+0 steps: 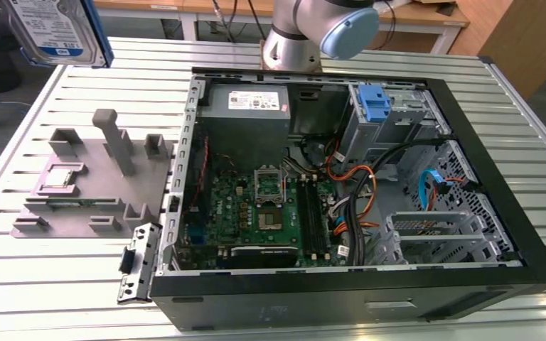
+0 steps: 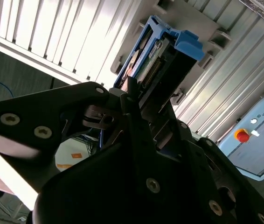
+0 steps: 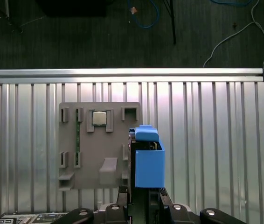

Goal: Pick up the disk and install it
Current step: 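Pick up the disk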

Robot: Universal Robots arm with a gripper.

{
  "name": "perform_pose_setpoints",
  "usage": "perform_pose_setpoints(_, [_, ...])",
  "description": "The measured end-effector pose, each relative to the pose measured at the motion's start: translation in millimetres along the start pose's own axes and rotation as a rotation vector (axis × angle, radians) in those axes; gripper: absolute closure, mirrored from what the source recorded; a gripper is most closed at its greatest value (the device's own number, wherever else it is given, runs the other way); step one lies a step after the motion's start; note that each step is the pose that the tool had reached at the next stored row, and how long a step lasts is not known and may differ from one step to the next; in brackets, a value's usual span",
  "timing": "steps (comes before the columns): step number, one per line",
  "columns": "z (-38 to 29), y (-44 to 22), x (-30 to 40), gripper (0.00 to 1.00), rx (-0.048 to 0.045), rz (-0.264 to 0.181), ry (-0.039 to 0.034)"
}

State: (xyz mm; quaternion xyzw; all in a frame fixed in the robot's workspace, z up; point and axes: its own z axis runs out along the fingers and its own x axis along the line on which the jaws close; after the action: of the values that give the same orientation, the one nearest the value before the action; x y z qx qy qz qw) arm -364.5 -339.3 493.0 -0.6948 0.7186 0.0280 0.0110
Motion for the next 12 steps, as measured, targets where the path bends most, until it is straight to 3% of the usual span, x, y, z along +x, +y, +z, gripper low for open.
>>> perform_pose_setpoints(12, [-0.5,-25.7,-0.9,0.65,0.0002,0.000,-0.0001])
